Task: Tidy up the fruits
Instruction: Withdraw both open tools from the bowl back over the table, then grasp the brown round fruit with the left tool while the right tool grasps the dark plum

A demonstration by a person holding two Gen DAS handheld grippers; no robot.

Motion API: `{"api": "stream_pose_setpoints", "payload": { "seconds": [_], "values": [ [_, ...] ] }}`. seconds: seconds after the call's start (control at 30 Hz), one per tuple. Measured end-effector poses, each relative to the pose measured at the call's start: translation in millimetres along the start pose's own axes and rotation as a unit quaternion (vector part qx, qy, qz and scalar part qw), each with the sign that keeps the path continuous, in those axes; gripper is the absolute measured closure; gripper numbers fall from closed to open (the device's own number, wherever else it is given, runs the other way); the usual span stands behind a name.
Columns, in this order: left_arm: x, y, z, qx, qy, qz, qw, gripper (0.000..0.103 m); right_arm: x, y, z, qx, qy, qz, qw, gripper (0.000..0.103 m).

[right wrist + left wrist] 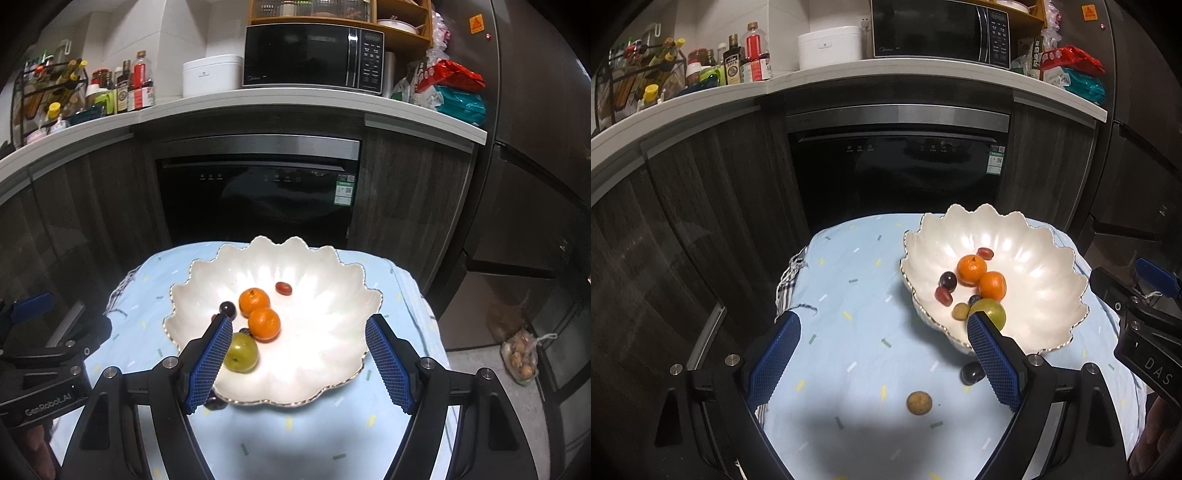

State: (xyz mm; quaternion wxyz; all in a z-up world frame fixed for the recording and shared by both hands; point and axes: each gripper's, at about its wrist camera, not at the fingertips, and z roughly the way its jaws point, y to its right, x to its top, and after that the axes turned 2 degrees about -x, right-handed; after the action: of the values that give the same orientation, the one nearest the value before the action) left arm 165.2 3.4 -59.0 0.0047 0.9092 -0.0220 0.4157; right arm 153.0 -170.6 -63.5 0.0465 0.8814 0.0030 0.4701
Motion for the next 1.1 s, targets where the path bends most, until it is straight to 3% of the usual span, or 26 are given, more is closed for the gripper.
{"api": "stream_pose_setpoints", "payload": {
  "seconds": [0.7, 1.0, 1.1],
  "values": [
    [-58.1, -0.2, 10.1, -0.009, 0.011, 0.007, 0.9999, 0.01, -58.8, -21.6, 9.4, 0.049, -0.005, -0.032, 0.998, 0.029],
    [-76.9, 4.0, 17.7, -0.021, 0.026, 0.025, 0.9991, 0.01, -79.1, -25.1, 20.6, 0.071, -0.021, -0.037, 0.997, 0.051],
    [-82.7, 3.6, 24.1, -0.022, 0.018, 0.024, 0.9993, 0.01, -85.1, -28.6, 25.7, 0.079, -0.027, -0.044, 0.996, 0.053]
  ]
}}
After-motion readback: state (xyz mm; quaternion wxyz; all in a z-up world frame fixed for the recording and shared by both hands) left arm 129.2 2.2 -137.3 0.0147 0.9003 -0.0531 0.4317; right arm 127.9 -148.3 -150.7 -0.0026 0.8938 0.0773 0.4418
